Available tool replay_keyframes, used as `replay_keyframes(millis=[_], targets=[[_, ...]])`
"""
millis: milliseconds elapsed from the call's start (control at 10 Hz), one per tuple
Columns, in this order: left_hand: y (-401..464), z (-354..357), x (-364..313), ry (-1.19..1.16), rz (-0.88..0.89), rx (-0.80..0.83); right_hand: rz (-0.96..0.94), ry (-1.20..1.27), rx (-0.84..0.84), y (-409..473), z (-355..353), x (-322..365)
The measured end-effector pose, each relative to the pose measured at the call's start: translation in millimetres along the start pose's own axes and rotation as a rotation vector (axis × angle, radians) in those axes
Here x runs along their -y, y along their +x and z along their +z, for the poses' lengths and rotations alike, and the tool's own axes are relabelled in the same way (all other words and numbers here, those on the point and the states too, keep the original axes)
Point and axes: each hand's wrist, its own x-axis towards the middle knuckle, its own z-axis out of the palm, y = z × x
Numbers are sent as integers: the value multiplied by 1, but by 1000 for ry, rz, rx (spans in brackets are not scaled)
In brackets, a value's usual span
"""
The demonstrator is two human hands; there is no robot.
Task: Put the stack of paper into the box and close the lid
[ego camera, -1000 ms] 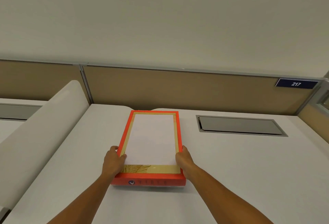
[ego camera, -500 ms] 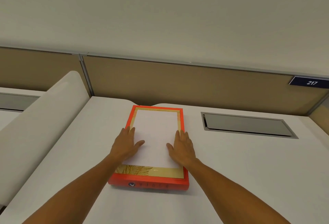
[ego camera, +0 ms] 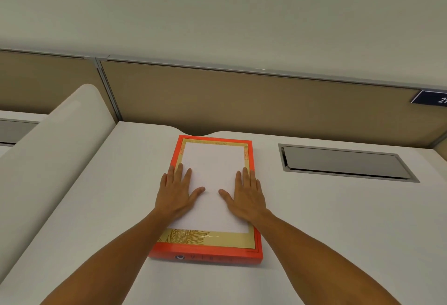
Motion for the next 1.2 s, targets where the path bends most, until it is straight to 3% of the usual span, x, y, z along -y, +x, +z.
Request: replay_keyframes(millis=[500, 800, 900, 1200], targets=[[4, 16, 7, 59, 24, -20, 7, -9, -73, -3, 14, -3], [5, 15, 5, 74, 18, 20, 38, 8, 101, 1, 4, 0], [3, 11, 4, 76, 8, 51, 40, -8, 233, 4, -13, 3], [-4, -18, -9, 61, -4, 95, -26, 3, 77, -15, -59, 8]])
